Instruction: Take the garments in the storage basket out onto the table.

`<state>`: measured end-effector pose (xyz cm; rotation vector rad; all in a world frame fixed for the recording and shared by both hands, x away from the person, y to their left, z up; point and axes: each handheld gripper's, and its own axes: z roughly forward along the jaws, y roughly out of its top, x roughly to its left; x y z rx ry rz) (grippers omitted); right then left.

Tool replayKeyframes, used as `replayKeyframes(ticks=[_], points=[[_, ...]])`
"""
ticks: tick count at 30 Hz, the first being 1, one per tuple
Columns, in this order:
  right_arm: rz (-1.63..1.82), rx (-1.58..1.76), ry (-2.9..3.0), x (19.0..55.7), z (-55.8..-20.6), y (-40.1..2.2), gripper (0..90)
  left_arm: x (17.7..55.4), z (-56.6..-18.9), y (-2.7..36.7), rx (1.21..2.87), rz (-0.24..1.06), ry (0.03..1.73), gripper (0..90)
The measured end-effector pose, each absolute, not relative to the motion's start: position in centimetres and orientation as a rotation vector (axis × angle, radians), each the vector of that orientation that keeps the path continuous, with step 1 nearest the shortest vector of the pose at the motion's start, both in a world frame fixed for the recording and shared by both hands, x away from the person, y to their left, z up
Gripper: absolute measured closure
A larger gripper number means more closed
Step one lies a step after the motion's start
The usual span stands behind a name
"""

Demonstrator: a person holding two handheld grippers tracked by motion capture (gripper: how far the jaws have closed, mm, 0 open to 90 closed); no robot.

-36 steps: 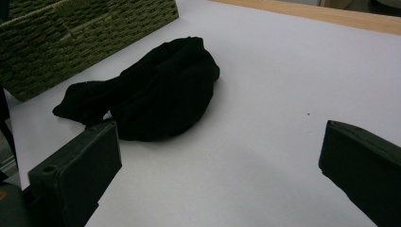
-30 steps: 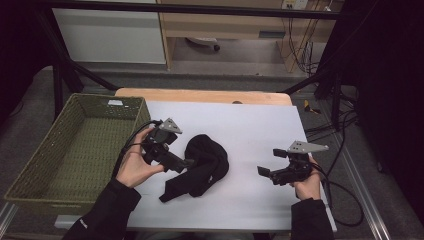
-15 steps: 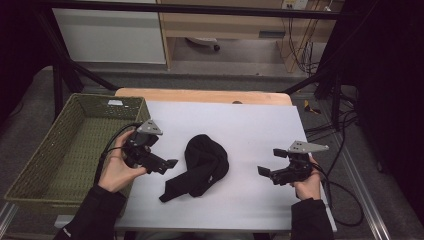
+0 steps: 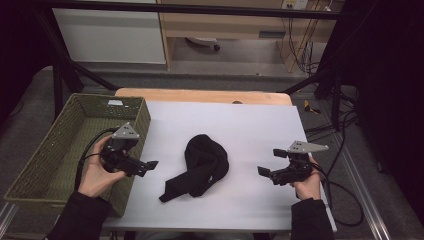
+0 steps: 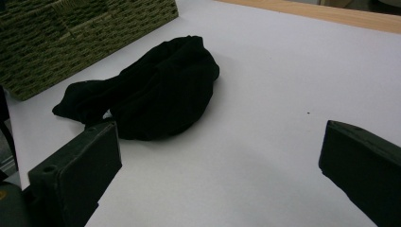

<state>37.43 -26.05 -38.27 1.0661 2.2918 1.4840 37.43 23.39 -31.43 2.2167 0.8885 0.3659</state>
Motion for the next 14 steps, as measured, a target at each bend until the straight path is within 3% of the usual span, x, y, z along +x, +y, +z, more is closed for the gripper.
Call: replayKeyframes(ticks=[14], points=[[1.478, 1.068, 2.293, 37.5, -38.3, -26.0, 0.6, 36.9, -33.4, 27.4, 2.171, 0.383, 0.963, 0.1]])
